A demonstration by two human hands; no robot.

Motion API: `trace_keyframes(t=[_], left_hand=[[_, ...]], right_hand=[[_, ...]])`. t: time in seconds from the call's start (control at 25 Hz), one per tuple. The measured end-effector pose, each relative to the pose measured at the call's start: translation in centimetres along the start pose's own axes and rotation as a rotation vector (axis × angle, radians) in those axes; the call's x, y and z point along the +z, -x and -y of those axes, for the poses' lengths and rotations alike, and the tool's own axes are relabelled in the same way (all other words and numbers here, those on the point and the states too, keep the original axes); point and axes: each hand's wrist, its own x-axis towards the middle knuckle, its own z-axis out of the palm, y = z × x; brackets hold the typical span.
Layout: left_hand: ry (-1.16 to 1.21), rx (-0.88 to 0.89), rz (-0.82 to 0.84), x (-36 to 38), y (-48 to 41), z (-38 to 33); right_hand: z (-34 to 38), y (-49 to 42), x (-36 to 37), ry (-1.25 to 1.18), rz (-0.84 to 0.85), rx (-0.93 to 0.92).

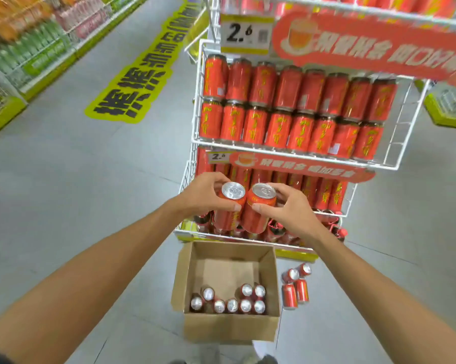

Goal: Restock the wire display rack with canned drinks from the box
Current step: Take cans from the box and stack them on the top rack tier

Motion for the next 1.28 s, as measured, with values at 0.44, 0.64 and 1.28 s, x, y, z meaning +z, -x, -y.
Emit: trace_keyframes(t=[0.44, 0.64, 1.28], left_hand=[[-0.071, 0.294, -0.082, -15.7, 1.1, -31.0], [-0.113, 0.325, -0.190, -18.7, -2.9, -36.2], [-0.167, 0.169, -0.375, -18.9, -15.0, -33.8]], right_hand=[[30.7, -3.3, -13.3, 0.171, -0.300, -0.224], [35.3, -8.5, -15.9, 0.322, -0.444, -0.280], [33.7, -21.7, -18.7, 0.557, -0.221, -0.029]])
